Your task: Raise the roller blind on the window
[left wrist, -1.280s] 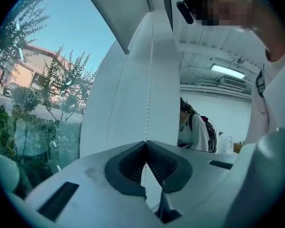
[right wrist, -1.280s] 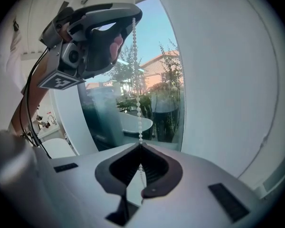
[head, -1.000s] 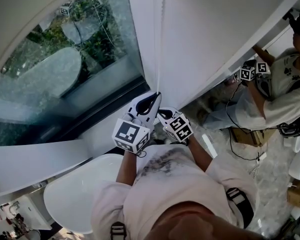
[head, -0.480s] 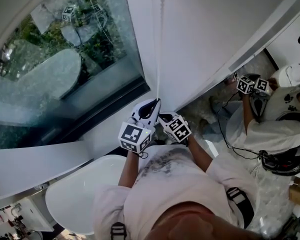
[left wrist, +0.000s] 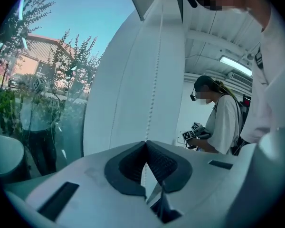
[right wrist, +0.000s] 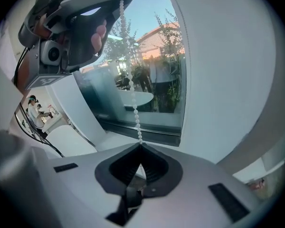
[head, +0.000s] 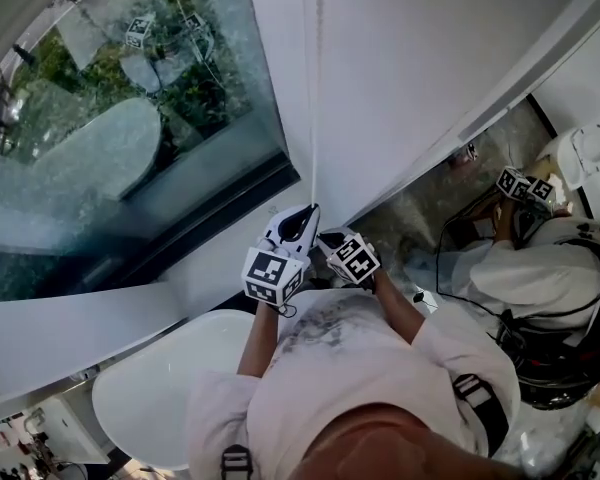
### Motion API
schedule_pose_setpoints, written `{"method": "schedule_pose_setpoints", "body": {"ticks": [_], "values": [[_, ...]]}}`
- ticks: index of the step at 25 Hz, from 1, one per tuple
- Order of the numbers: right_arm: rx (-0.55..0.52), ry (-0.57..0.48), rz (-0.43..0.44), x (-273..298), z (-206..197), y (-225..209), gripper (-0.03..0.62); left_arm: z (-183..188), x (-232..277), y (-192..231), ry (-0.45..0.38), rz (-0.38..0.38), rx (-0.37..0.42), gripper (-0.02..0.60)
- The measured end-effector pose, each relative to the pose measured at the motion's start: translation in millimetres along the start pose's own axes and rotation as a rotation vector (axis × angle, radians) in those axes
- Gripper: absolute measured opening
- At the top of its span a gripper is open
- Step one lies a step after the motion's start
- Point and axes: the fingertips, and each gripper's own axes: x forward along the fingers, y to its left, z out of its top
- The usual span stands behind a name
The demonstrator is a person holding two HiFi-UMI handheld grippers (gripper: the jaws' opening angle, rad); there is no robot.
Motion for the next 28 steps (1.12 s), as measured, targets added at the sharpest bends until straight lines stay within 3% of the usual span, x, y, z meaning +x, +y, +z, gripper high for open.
{"method": "schedule_pose_setpoints", "body": {"ticks": [5,11,13,14,16,21,28], "values": [[0.001,0.024,0.004,2.4,-10.7,0.0,0.061,-9.4,-0.6,1.3,0.005,0.003,-0.006,0.008],[-0.1,-0.019,-0.006,-6.2,-9.6,8.3,0.064,-5.2,-2.0,-3.6,0.005,-0.006,0.01,0.008],[-0.122,-0.047,-0.001,-10.9,-5.1,11.7,0.099,-5.7,-1.6,-3.0,0.004,-0.007,0.01,0.008],[-0.123,-0.064,-0.001,-15.7,1.3,12.9,0.155,-6.1,-1.4,-2.3,0.003,-0.007,0.01,0.008],[-0.119,-0.101,-0.011,-28.2,16.0,14.0,0.176,-6.5,-1.5,-1.0,0.0,-0.007,0.009,0.008],[-0.104,-0.198,-0.049,-76.2,60.7,14.2,0.184,-4.9,-3.7,2.9,-0.014,0.001,0.008,0.008],[-0.166,-0.428,-0.109,-171.2,169.6,24.4,0.184,-1.9,-2.6,12.3,-0.034,0.011,-0.003,0.008]]}}
